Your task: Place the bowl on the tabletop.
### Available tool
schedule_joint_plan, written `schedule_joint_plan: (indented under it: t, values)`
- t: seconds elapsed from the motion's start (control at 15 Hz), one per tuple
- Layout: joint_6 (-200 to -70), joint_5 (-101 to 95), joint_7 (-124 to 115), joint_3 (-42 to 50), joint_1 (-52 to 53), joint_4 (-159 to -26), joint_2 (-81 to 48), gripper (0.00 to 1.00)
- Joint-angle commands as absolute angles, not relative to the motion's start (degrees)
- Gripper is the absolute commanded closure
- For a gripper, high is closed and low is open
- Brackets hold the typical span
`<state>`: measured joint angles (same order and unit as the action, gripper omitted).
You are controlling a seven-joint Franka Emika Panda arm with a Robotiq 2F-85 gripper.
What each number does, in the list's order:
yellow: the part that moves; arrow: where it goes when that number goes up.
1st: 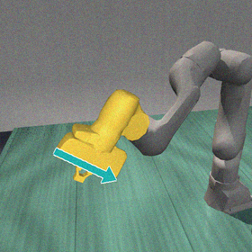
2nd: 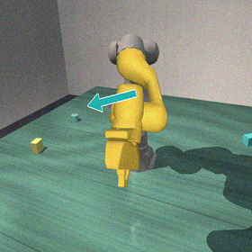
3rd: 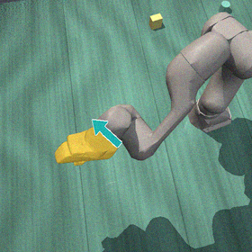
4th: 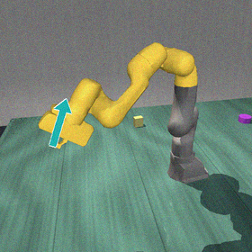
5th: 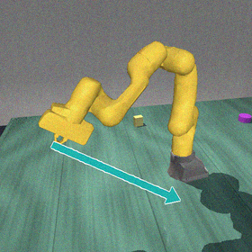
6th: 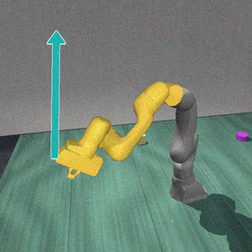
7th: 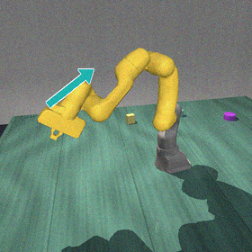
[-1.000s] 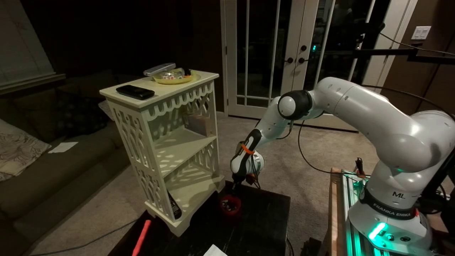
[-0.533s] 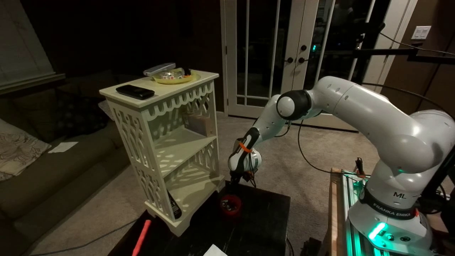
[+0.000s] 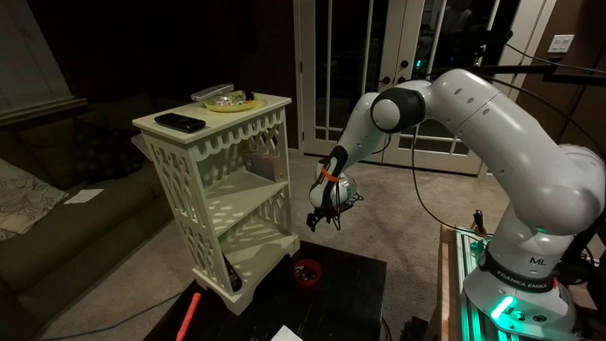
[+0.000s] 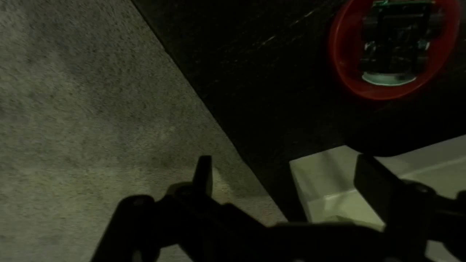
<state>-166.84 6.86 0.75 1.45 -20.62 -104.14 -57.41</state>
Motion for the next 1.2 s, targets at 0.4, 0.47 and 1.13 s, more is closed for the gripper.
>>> schedule_joint_plan:
  t: [0.4,0.47,1.13]
  values:
    - [-149.53,6.75,-8.16,11.41,-9.48,-134.27,-28.28,0.0]
    - [-147.4,6.58,-5.95,10.18,-9.85,-136.64,-25.2,0.0]
    - [-142.5,8.44,2.23,6.11,-10.23,-143.7,-15.78,0.0]
